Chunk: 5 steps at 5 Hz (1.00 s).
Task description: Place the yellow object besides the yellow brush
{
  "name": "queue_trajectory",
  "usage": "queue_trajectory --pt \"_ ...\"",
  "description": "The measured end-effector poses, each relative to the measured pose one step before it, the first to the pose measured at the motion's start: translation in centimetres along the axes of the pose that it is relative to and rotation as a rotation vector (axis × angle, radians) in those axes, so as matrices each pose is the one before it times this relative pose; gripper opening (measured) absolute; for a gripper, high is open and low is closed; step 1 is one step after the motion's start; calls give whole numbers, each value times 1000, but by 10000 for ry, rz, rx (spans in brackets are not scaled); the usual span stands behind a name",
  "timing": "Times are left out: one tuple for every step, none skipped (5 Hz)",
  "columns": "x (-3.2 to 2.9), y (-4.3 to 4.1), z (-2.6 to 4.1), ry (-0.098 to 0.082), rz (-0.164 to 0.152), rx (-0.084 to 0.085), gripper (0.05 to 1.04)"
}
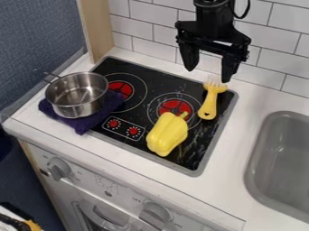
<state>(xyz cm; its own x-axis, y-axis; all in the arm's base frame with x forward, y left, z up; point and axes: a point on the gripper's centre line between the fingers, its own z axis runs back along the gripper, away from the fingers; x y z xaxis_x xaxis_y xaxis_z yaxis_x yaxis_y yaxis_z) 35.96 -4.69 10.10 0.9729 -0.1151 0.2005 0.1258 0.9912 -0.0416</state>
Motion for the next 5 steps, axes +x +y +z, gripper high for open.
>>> queue_trajectory --pt "-460 38 -942 306 44 -2 1001" --pt "-2252 462 -1345 637 -175 251 1001" --pt "-1993 613 64 269 -104 231 1001" --pt "-2407 1137 -366 326 95 -154 1001" --pt "-1236 -129 -792 406 -149 52 1001"
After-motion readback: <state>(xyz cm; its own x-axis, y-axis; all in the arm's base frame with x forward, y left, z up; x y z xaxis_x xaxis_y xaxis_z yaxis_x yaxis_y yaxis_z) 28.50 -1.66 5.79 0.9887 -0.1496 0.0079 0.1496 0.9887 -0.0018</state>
